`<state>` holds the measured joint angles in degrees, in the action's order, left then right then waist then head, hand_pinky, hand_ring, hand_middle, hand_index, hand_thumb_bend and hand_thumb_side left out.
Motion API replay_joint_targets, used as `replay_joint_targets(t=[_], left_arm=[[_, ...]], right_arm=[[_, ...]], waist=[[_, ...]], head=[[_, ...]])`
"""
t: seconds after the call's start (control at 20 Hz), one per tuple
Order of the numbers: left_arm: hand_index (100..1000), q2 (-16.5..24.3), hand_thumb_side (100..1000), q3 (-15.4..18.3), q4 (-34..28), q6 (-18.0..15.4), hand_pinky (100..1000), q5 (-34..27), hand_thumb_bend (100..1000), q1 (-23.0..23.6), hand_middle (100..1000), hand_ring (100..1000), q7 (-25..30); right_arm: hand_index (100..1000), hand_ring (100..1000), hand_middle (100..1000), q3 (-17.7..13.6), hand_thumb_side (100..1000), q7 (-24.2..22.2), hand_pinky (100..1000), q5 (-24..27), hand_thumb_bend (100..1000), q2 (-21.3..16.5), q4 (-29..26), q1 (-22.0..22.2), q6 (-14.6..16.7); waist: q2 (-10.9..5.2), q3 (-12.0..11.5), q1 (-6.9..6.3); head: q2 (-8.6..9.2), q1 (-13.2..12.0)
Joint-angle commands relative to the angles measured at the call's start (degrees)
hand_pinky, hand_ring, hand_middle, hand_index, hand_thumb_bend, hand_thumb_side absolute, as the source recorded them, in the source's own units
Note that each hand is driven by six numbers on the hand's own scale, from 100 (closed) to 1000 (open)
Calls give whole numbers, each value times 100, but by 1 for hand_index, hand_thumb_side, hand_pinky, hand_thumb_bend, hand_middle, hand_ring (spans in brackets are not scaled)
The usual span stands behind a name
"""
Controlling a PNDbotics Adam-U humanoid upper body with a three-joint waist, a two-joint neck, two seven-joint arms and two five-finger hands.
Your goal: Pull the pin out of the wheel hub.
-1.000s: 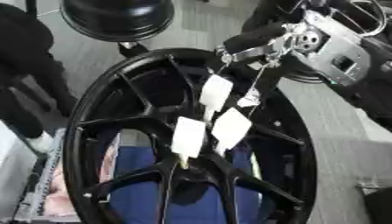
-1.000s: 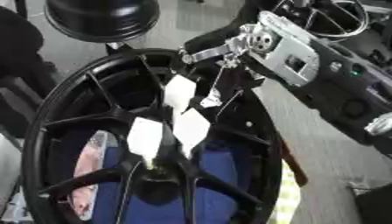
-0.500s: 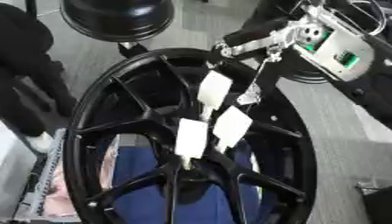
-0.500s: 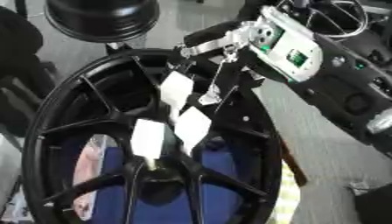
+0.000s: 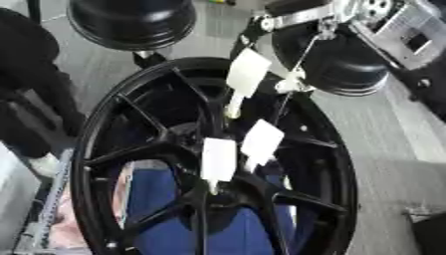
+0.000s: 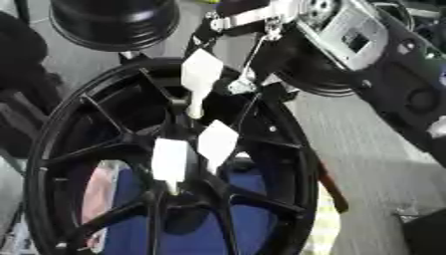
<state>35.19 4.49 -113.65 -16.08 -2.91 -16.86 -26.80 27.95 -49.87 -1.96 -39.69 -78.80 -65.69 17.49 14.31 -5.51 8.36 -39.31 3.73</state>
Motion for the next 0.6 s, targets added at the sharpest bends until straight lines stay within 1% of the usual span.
replay_joint_targets(t=[0.05,0.15,0.3,0.4,0.5,0.6], left_arm=[[832,138,596,92,-95,6,761,50,205,18,725,815,-40],[832,150,594,109,-95,2,761,74,206,50,725,815,-61],[832,153,594,134,-95,4,760,105,204,96,724,815,-100],[832,155,592,144,-95,2,761,125,205,113,724,815,-118],[832,154,591,148,-95,0,760,140,205,118,724,815,-134],[832,150,592,145,-95,2,760,145,205,114,724,815,-139]], right_arm=[[490,701,422,-490,100,-5,845,196,100,-665,-182,110,36],[501,706,432,-834,100,213,846,176,100,-1126,-270,475,-28],[511,704,442,-1423,100,642,847,100,100,-1831,-349,1292,-119],[520,705,450,-1787,100,926,848,43,100,-2218,-355,1893,-161],[534,709,461,-2086,100,1176,849,-34,100,-2485,-366,2419,-190],[541,712,467,-2303,100,1373,850,-100,100,-2641,-397,2808,-204]], waist=[[-140,50,-89],[-156,95,-104],[-154,155,-129],[-149,184,-150],[-144,209,-169],[-141,223,-182]], head=[[-28,-94],[-27,-171],[3,-294],[19,-366],[32,-414],[36,-436]])
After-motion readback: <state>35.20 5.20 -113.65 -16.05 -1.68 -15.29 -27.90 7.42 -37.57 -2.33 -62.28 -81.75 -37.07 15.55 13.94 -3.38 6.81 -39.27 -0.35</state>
